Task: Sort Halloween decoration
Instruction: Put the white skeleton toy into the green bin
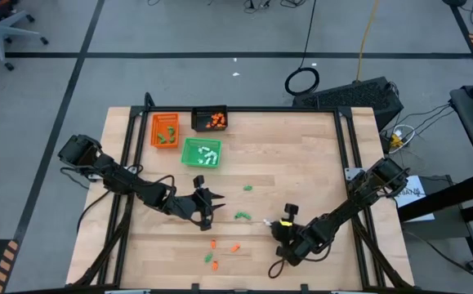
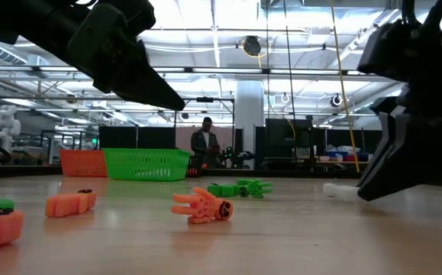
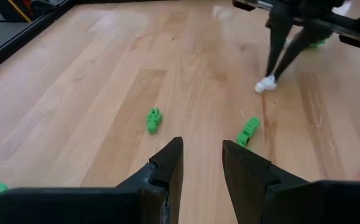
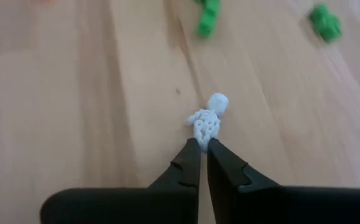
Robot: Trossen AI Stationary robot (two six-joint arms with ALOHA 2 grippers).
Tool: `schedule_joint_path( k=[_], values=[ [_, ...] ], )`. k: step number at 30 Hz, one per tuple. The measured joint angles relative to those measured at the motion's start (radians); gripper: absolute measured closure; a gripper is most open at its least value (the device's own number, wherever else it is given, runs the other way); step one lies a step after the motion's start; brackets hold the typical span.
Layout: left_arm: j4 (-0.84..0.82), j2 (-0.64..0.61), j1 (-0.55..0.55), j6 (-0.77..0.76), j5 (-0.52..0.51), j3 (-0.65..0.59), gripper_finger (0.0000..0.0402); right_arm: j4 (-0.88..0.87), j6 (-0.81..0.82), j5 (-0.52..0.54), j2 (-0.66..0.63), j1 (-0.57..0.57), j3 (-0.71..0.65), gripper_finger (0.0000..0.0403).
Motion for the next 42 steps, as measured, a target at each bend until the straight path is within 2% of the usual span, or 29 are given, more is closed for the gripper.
schedule_joint_path(
  k=[5, 12, 19, 27, 35, 42],
  values=[
    [0.041, 0.000, 0.000, -0.001, 0.001, 0.000, 0.0291, 0.083, -0.115, 0.026, -0.001, 0.001, 0.000, 0.0402],
    [0.139, 0.027, -0.007, 0.011, 0.083, 0.000, 0.0291, 0.210, -0.277, 0.029, -0.002, 0.003, 0.001, 0.0403],
    [0.369, 0.167, -0.069, 0.202, 0.144, 0.023, 0.0260, 0.362, -0.411, 0.032, -0.002, 0.003, 0.001, 0.0403],
    [0.376, 0.305, -0.112, 0.272, 0.140, 0.142, 0.0197, 0.455, -0.478, 0.031, -0.002, 0.003, 0.002, 0.0403],
    [0.356, 0.416, -0.097, 0.293, 0.138, 0.260, 0.0194, 0.483, -0.497, 0.026, -0.003, 0.005, 0.002, 0.0403],
    [0.354, 0.436, -0.079, 0.297, 0.186, 0.271, 0.0194, 0.485, -0.502, 0.024, -0.003, 0.007, 0.002, 0.0403]
  ],
)
